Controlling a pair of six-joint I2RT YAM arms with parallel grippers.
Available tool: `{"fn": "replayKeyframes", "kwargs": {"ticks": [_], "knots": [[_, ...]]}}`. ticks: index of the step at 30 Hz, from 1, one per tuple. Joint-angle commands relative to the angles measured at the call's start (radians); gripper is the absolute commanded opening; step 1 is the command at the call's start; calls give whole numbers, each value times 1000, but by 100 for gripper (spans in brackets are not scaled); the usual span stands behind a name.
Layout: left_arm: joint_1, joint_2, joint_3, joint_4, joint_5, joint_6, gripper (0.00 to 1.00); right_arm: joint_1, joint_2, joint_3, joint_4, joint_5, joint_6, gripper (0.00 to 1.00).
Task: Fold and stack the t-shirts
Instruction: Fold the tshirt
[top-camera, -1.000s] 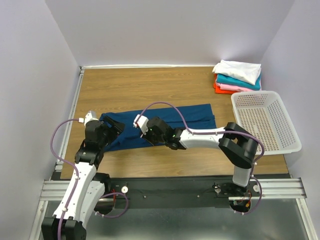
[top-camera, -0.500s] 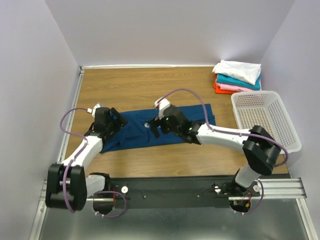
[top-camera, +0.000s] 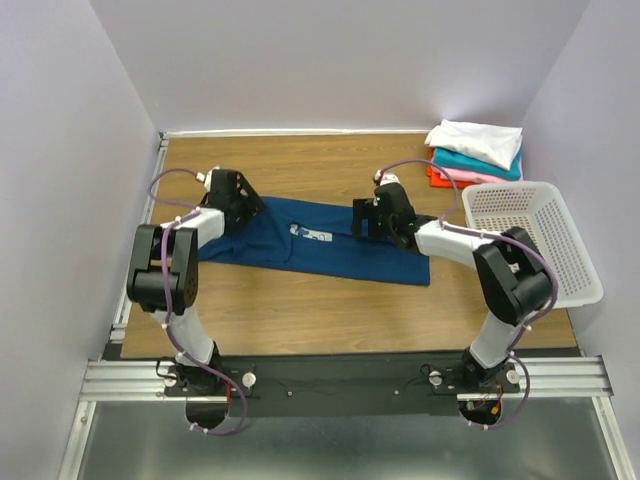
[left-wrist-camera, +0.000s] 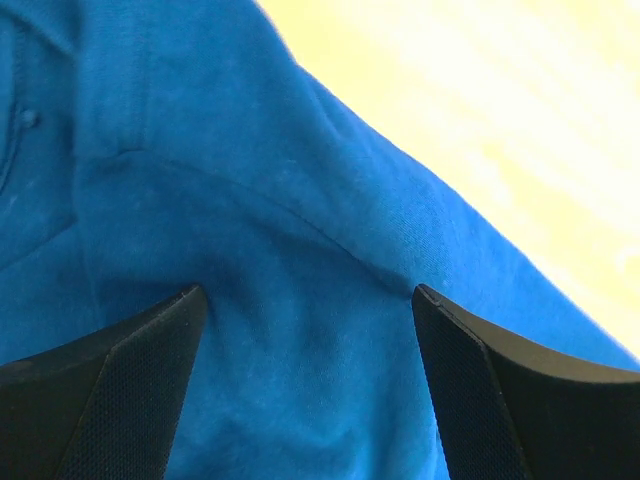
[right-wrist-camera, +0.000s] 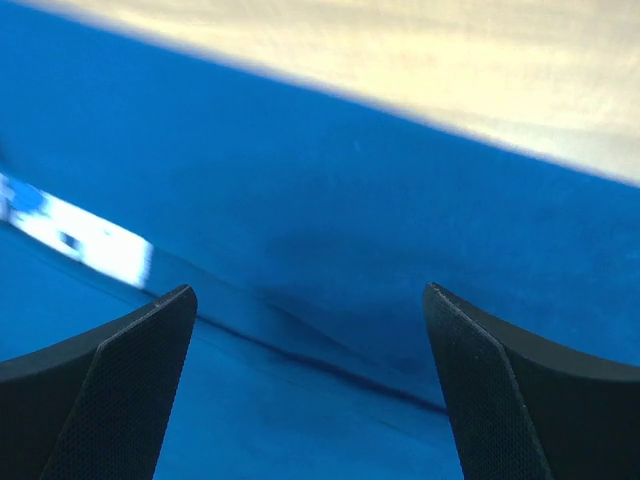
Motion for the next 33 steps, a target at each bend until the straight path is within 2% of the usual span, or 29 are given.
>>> {"fn": "replayKeyframes", "kwargs": {"ticks": [1, 3, 8, 10, 11, 13, 14, 16, 17, 19, 22, 26, 28, 29, 31, 33], "knots": [[-10, 145, 154, -94, -24, 57, 92, 0, 71, 9, -52, 69, 29, 100], [-11, 198, 238, -127, -35, 62, 91, 0, 75, -6, -51, 60, 52, 100], [-39, 413, 584, -242, 3, 155, 92, 2, 23, -132, -51, -115, 121, 100], [-57, 458, 662, -253, 13, 165, 91, 14, 10, -180, -51, -181, 136, 100], [-76, 508, 752, -284, 60, 185, 91, 43, -27, -231, -76, -195, 142, 100], [-105, 588, 838, -300, 70, 202, 92, 95, -70, -279, -80, -207, 153, 100], [-117, 619, 934, -332, 70, 209, 91, 167, -111, -308, -83, -215, 155, 100], [-155, 715, 1099, -407, 79, 215, 91, 248, -145, -329, -87, -233, 173, 100], [-169, 747, 1154, -430, 86, 225, 91, 322, -162, -335, -89, -241, 184, 100], [-208, 813, 1269, -470, 83, 240, 91, 384, -167, -338, -93, -287, 184, 100], [-237, 831, 1294, -455, 88, 246, 92, 465, -182, -329, -100, -304, 176, 100], [-246, 811, 1288, -423, 116, 263, 92, 476, -267, -303, -101, -293, 120, 100], [-249, 769, 1274, -412, 96, 280, 92, 474, -319, -284, -104, -202, 125, 100], [-249, 748, 1269, -406, 86, 284, 98, 473, -333, -273, -109, -174, 124, 100], [-249, 675, 1256, -388, 80, 298, 98, 465, -360, -237, -118, -92, 132, 100], [-249, 618, 1242, -359, 77, 309, 98, 433, -366, -211, -120, -74, 135, 100]]}}
